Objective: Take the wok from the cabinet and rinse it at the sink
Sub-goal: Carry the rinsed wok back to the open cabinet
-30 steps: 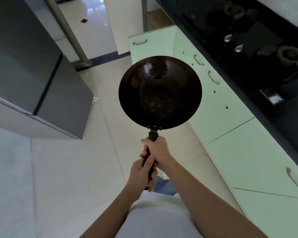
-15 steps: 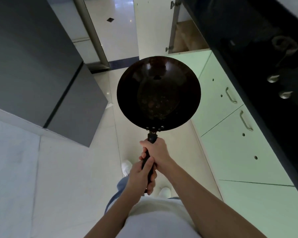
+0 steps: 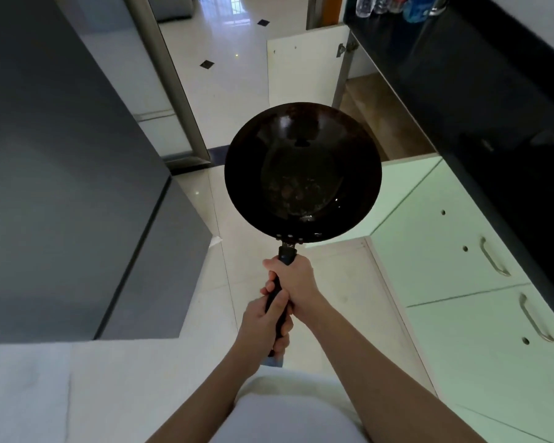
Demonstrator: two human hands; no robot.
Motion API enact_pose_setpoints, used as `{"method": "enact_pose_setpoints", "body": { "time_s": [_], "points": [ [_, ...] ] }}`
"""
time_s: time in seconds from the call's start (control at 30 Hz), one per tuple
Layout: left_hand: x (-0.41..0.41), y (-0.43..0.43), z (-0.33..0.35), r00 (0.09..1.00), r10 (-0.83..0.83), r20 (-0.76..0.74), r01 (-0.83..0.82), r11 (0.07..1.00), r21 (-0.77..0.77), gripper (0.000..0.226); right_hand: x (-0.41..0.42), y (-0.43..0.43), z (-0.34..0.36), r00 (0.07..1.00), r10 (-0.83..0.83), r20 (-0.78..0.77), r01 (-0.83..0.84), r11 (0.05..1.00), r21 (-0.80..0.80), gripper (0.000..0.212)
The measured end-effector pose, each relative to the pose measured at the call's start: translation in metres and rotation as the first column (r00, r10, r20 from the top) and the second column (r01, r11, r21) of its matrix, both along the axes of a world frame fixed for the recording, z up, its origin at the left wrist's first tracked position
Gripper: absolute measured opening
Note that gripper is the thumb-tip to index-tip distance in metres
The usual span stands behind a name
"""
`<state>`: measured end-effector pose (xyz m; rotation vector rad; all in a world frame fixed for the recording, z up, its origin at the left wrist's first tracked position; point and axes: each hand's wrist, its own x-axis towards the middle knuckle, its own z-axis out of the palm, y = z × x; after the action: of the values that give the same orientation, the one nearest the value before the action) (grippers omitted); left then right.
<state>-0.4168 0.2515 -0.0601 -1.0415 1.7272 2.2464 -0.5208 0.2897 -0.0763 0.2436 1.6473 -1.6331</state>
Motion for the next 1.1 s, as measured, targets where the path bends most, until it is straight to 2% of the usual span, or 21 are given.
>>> {"method": "enact_pose_setpoints", "body": {
  "time_s": [0.53,0.8,1.1],
  "points": [
    [-0.138,-0.145,-0.015,0.994,-0.108,-0.026,0.108,0.994,0.006,0.038,-0.134,-0.134,-0.013,0.995,-0.091,0.036,0.091,0.996,0.007,0.017],
    [-0.267,-0.199,-0.018,0.987,-0.156,-0.025,0.156,0.988,-0.016,0.04,-0.261,-0.183,-0.024,0.988,-0.146,0.043,0.147,0.988,-0.043,0.017],
    [-0.429,-0.229,0.005,0.955,-0.289,-0.06,0.289,0.957,-0.011,0.035,-0.418,-0.202,-0.009,0.962,-0.272,-0.008,0.271,0.959,-0.084,0.016]
  ]
}}
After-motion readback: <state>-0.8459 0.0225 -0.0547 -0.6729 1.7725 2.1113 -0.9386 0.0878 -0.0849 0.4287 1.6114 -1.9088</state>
